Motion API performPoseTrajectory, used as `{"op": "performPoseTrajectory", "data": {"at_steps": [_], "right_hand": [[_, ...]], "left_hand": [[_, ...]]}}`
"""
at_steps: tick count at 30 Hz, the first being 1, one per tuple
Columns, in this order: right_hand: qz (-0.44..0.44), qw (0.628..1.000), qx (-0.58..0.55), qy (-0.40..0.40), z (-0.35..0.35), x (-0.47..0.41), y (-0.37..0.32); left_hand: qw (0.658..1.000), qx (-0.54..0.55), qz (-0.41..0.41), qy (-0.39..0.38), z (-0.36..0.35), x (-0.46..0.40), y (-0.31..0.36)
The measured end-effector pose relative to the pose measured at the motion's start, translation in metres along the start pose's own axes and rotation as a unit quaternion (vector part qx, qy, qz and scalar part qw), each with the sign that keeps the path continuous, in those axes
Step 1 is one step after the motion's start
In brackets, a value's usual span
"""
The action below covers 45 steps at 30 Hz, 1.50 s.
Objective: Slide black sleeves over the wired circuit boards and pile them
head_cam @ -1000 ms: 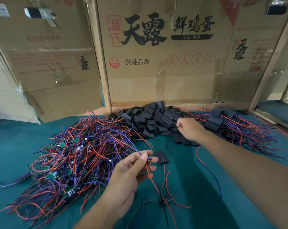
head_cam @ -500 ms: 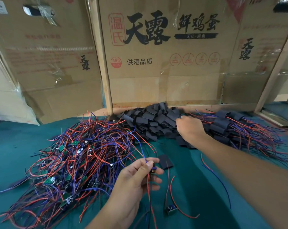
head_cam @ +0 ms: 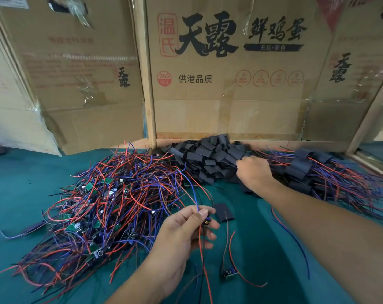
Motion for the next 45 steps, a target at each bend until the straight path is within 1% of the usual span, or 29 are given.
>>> {"op": "performPoseTrajectory", "data": {"at_steps": [3, 4, 5, 6, 7, 8, 9, 10, 11, 12, 13, 16, 19, 23, 25, 27, 29, 32, 34, 36, 38, 41, 42, 45], "right_hand": [[-0.005, 0.999, -0.032, 0.022, 0.014, 0.013, 0.007], [-0.017, 0.997, -0.064, 0.03, 0.021, 0.02, 0.013], [-0.033, 0.99, -0.128, 0.04, 0.029, 0.031, 0.022], [-0.044, 0.972, -0.225, 0.046, 0.036, 0.043, 0.03], [-0.05, 0.934, -0.35, 0.046, 0.041, 0.058, 0.036], [-0.049, 0.867, -0.495, 0.041, 0.044, 0.076, 0.038], [-0.047, 0.775, -0.63, 0.019, 0.043, 0.096, 0.033], [-0.038, 0.686, -0.726, -0.013, 0.042, 0.117, 0.022], [-0.021, 0.624, -0.78, -0.038, 0.042, 0.136, 0.009], [-0.003, 0.594, -0.803, -0.053, 0.043, 0.154, -0.003], [0.013, 0.584, -0.81, -0.058, 0.044, 0.168, -0.014], [0.05, 0.579, -0.812, -0.048, 0.047, 0.192, -0.036], [0.054, 0.552, -0.832, -0.037, 0.044, 0.198, -0.042], [0.054, 0.527, -0.846, -0.056, 0.04, 0.202, -0.043], [0.036, 0.497, -0.865, -0.066, 0.037, 0.203, -0.043], [0.028, 0.454, -0.886, -0.093, 0.033, 0.204, -0.046], [0.044, 0.433, -0.891, -0.132, 0.032, 0.206, -0.054], [0.071, 0.418, -0.89, -0.167, 0.034, 0.211, -0.066], [0.084, 0.421, -0.889, -0.159, 0.038, 0.211, -0.07], [0.09, 0.433, -0.886, -0.142, 0.038, 0.211, -0.069], [0.099, 0.455, -0.877, -0.116, 0.039, 0.209, -0.066], [0.132, 0.513, -0.843, -0.092, 0.043, 0.209, -0.064], [0.145, 0.537, -0.827, -0.085, 0.045, 0.21, -0.063], [0.184, 0.631, -0.75, -0.072, 0.05, 0.213, -0.064]], "left_hand": [[1.0, -0.002, -0.001, 0.004, 0.0, 0.001, 0.002], [1.0, -0.003, -0.001, 0.007, 0.0, 0.002, 0.003], [1.0, -0.005, -0.002, 0.008, 0.0, 0.003, 0.004], [1.0, -0.006, -0.003, 0.008, 0.0, 0.003, 0.005], [1.0, -0.006, -0.005, 0.007, 0.0, 0.004, 0.006], [1.0, -0.005, -0.008, 0.005, -0.002, 0.004, 0.008], [1.0, 0.0, -0.012, 0.004, -0.003, 0.004, 0.01], [1.0, 0.008, -0.016, 0.002, -0.005, 0.004, 0.011], [1.0, 0.02, -0.019, 0.0, -0.006, 0.004, 0.012], [0.999, 0.035, -0.019, -0.003, -0.008, 0.004, 0.011], [0.999, 0.049, -0.019, -0.009, -0.01, 0.004, 0.011], [0.996, 0.085, -0.017, -0.022, -0.014, 0.0, 0.008], [0.994, 0.108, -0.007, -0.012, -0.01, -0.008, 0.006], [0.992, 0.126, -0.009, -0.016, -0.008, -0.01, 0.008], [0.991, 0.132, -0.009, -0.015, -0.008, -0.011, 0.009], [0.99, 0.14, -0.009, -0.017, -0.008, -0.01, 0.009], [0.99, 0.14, -0.011, -0.032, -0.011, -0.009, 0.01], [0.99, 0.133, 0.004, -0.056, -0.016, -0.009, 0.006], [0.99, 0.127, 0.016, -0.059, -0.017, -0.012, 0.002], [0.992, 0.11, 0.023, -0.059, -0.017, -0.012, 0.0], [0.994, 0.086, 0.021, -0.057, -0.015, -0.012, -0.002], [0.996, 0.07, 0.014, -0.055, -0.011, -0.012, -0.004], [0.996, 0.071, 0.013, -0.056, -0.01, -0.012, -0.004], [0.995, 0.077, 0.014, -0.064, -0.008, -0.013, -0.005]]}}
Point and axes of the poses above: each hand's wrist, its own x-axis away from the middle knuckle, its own z-axis out of the back of the hand, y = z × x, the point moved 9 cm from there along -x, towards the middle knuckle, and after that the axes turned 7 degrees about -y, right-handed, at the moved point
